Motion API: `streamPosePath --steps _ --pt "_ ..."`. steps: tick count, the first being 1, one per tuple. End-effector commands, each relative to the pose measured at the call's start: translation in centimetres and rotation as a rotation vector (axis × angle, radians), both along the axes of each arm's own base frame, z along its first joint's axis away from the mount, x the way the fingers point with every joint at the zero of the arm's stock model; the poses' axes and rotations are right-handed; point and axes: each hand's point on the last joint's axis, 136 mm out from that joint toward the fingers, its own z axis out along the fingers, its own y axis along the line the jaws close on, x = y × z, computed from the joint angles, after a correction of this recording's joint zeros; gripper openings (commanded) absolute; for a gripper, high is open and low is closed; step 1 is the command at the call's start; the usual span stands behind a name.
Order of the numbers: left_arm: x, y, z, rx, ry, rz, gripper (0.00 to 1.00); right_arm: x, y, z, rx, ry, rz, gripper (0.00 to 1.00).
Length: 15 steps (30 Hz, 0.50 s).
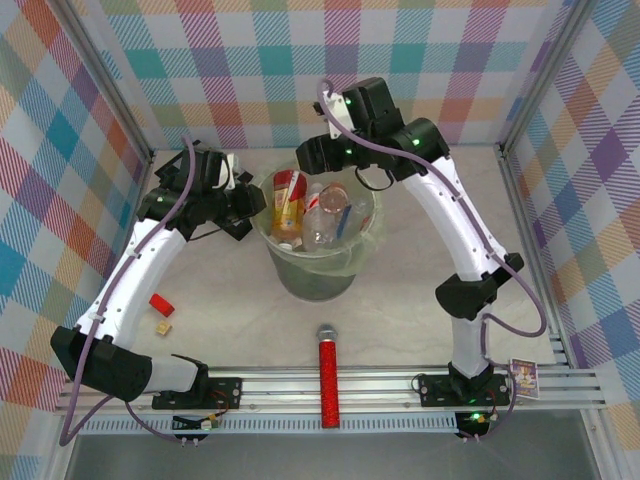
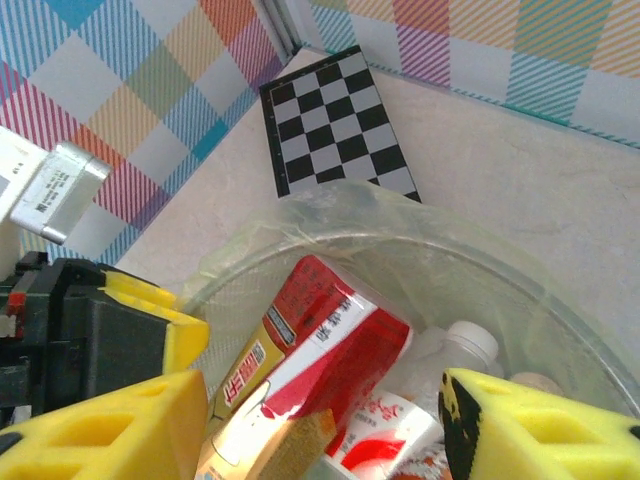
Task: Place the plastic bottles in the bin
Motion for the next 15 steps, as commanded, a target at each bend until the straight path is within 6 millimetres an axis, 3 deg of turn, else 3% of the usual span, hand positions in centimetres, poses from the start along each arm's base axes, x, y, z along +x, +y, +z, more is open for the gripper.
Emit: streamPosePath --steps 1,4,8,12,14,15 --pt "-0.3 -1.0 3.4 -0.031 -0.093 -0.050 0.42 -0.7 -3.4 1.7 0.006 -0.025 -0.051 0.64" --pt "-0.5 -0.3 5.1 -0.003 -0.151 -0.048 0.67 -0.6 -6.7 1.4 0.022 -0.017 -0.112 0.66" --pt "-1.1 1.2 8.1 0.064 -0.254 -0.036 0.96 -0.1 -12.5 -0.7 0.017 -0.001 -0.240 0.71" --pt "-1.8 5.3 10.5 0.232 -0.384 0.072 1.00 0.0 -18.1 -4.2 -0.012 0.004 -0.372 0.87" --pt "-2.6 8.7 10.1 0.364 -0.421 0.182 1.00 -0.2 -20.5 -6.8 -0.052 0.006 -0.434 0.99" --pt "-2.8 10.5 9.5 0.426 -0.424 0.250 1.00 -0.3 -21.5 -8.1 -0.068 0.015 -0.463 0.99"
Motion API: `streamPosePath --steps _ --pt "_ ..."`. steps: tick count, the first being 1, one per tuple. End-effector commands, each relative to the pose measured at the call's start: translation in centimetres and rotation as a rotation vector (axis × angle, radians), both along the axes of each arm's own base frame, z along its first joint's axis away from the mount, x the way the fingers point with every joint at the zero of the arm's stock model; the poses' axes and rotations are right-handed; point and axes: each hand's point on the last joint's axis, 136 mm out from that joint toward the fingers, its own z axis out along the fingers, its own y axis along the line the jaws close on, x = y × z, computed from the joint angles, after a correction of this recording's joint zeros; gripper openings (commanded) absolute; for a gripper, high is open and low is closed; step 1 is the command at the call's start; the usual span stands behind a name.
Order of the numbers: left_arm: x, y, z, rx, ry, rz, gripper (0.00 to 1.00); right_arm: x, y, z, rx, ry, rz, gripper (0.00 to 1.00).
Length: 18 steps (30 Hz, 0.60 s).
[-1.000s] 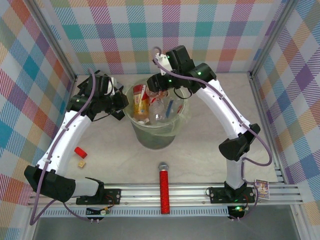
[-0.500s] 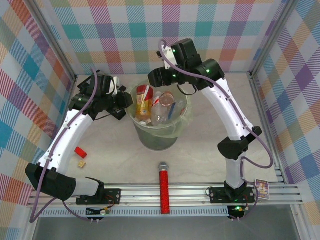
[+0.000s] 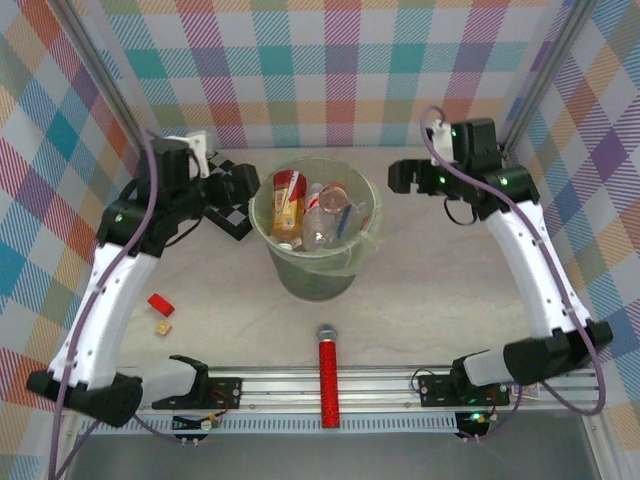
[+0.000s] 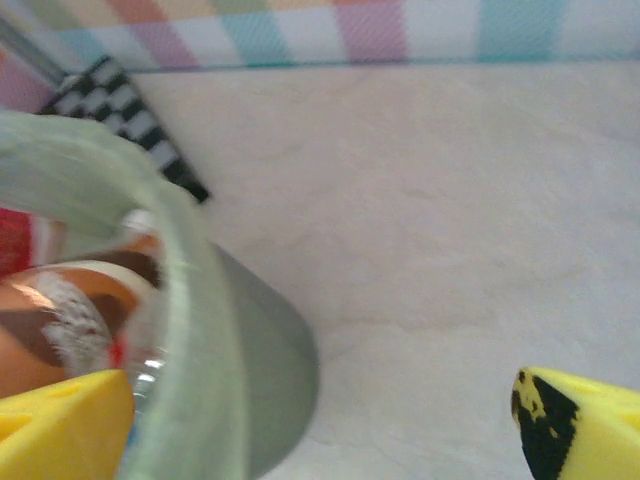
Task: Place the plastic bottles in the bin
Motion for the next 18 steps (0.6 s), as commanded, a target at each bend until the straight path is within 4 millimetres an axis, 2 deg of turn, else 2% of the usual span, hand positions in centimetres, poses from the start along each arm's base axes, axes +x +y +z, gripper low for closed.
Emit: streamPosePath --steps 1,5,8,10,13,18 --pt "-1.3 7.1 -1.0 0.242 -0.068 0.272 1.00 0.5 -2.4 -2.7 -0.035 -0.034 -0.073 0.99" --pt "-2.5 11.8 -6.0 0.339 -0.062 0.475 1.00 0.0 -6.7 -8.2 -0.113 -0.039 -0.215 0.99" --pt "-3.2 14.0 -9.9 0.350 -0.032 0.580 1.00 -0.4 -9.0 -12.2 -0.149 -0.048 -0.308 0.99" --pt "-3.5 15.2 -12.1 0.337 -0.026 0.648 1.00 -0.6 -9.7 -14.3 -0.153 -0.047 -0.345 0.99" --pt "-2.7 15.9 -15.4 0.310 -0.038 0.693 1.00 -0.5 -10.4 -17.6 -0.172 -0.046 -0.380 0.99" --pt "0.1 15.2 -20.7 0.323 -0.012 0.636 1.00 0.1 -11.4 -22.0 -0.244 -0.032 -0.404 0.99"
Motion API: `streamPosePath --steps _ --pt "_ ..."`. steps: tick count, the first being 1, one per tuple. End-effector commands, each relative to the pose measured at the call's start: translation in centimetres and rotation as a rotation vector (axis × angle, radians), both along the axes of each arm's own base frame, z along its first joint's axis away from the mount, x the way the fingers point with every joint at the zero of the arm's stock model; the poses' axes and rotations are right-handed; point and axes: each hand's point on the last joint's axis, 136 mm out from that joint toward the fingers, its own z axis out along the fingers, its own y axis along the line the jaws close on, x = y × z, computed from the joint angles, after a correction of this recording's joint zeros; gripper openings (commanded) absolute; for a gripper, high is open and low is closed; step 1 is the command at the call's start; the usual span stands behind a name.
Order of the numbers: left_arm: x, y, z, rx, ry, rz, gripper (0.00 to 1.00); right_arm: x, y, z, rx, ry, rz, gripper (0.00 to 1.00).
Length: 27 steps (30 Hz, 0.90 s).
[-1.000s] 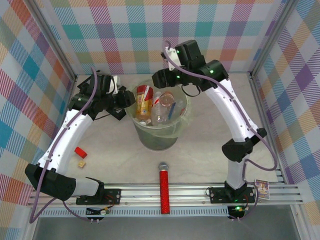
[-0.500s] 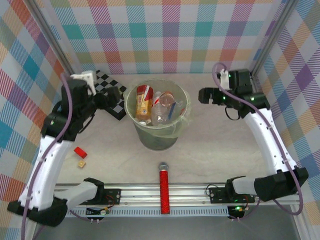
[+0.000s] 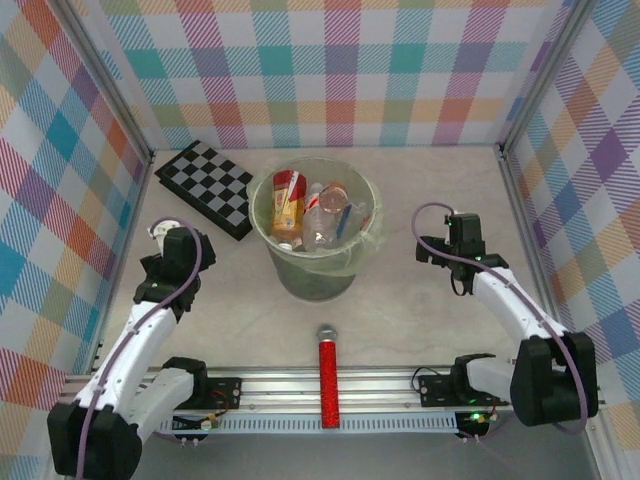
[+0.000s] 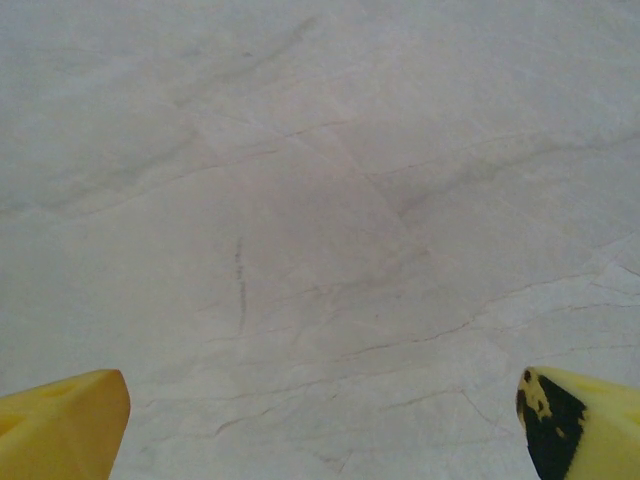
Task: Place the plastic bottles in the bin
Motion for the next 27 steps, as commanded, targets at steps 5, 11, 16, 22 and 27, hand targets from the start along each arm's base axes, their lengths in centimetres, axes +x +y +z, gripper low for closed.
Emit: streamPosePath --steps 5,11,16,22,27 --pt "4.9 -1.4 -2.3 -0.018 -0.121 -0.087 1.00 3.4 -0.8 -0.8 -0.056 -0.194 -0.023 0.99" --pt "6.7 -2.6 -4.6 -0.004 -0.138 -0.183 1.00 4.7 -0.5 -0.4 -0.077 -0.298 0.015 0.99" --pt "8.4 -3.0 -5.9 -0.026 -0.159 -0.216 1.00 5.9 -0.2 0.4 -0.089 -0.375 0.045 0.99" --pt "10.2 -3.0 -6.6 -0.007 -0.173 -0.227 1.00 6.7 0.1 1.1 -0.116 -0.469 0.079 0.99" --pt "10.6 -3.1 -7.4 -0.004 -0.182 -0.236 1.00 6.7 0.3 0.3 -0.081 -0.490 0.112 0.99"
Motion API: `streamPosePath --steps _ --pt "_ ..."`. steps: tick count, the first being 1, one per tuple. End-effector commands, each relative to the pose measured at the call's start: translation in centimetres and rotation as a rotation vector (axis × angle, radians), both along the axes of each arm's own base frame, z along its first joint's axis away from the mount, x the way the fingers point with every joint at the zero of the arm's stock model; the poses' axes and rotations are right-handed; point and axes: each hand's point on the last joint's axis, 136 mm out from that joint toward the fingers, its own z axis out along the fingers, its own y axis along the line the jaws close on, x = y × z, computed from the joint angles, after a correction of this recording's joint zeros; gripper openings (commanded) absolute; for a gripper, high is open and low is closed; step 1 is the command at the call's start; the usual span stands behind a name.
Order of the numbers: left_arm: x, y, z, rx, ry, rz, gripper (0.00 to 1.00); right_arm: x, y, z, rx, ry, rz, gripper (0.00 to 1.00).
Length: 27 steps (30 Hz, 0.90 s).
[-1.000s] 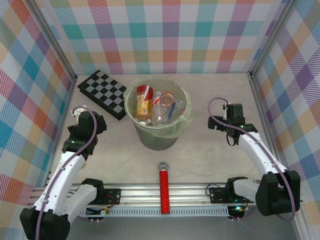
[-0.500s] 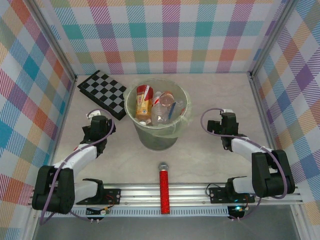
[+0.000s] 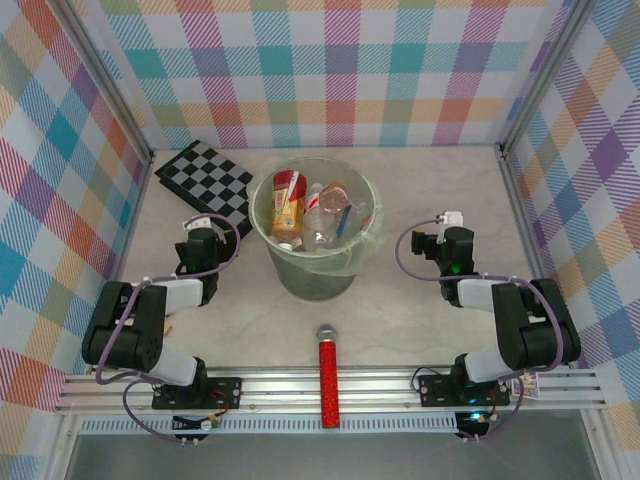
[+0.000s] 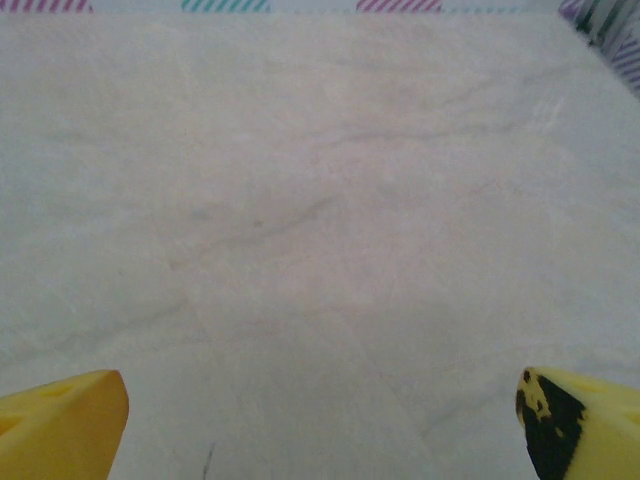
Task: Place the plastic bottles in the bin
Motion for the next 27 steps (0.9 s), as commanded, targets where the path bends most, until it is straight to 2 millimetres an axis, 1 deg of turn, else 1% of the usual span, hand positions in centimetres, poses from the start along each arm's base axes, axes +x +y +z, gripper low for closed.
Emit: streamPosePath --steps 1,3,4,5,6,7,8,9,11,12,27 --pt "1.3 -0.1 1.3 0.003 -0.076 -0.018 1.00 1.0 0.4 2.0 0.019 -0.095 0.048 0.99" --pt "1.5 -0.3 1.1 0.008 -0.076 -0.029 1.00 1.0 0.3 1.7 0.042 -0.086 0.061 0.99" --pt "1.4 -0.3 1.1 0.004 -0.080 -0.031 1.00 0.9 0.1 1.3 0.063 -0.084 0.060 0.99" --pt "1.3 -0.4 1.0 0.002 -0.088 -0.035 1.00 0.8 -0.4 0.6 0.072 -0.079 0.048 0.99" --pt "1.3 -0.7 0.9 -0.001 -0.091 -0.055 1.00 1.2 -0.3 1.0 0.070 -0.119 0.049 0.99" --pt "1.1 -1.0 0.5 -0.001 -0.087 -0.077 1.00 1.0 -0.2 0.6 0.077 -0.066 0.056 0.99" --pt "1.0 -1.2 -0.1 0.003 -0.098 -0.093 1.00 1.2 -0.2 0.7 0.080 -0.089 0.061 0.99" --pt "1.2 -1.4 0.4 0.018 -0.141 -0.095 1.00 1.3 -0.2 0.7 0.081 -0.084 0.058 0.99" --pt "1.0 -1.4 0.0 0.012 -0.104 -0.092 1.00 1.3 -0.5 0.7 0.087 -0.083 0.048 0.99" --pt "1.1 -1.4 0.3 0.017 -0.122 -0.092 1.00 1.2 -0.6 0.6 0.087 -0.072 0.042 0.99" --pt "1.1 -1.4 0.3 0.014 -0.118 -0.093 1.00 1.2 -0.7 0.7 0.087 -0.075 0.042 0.99"
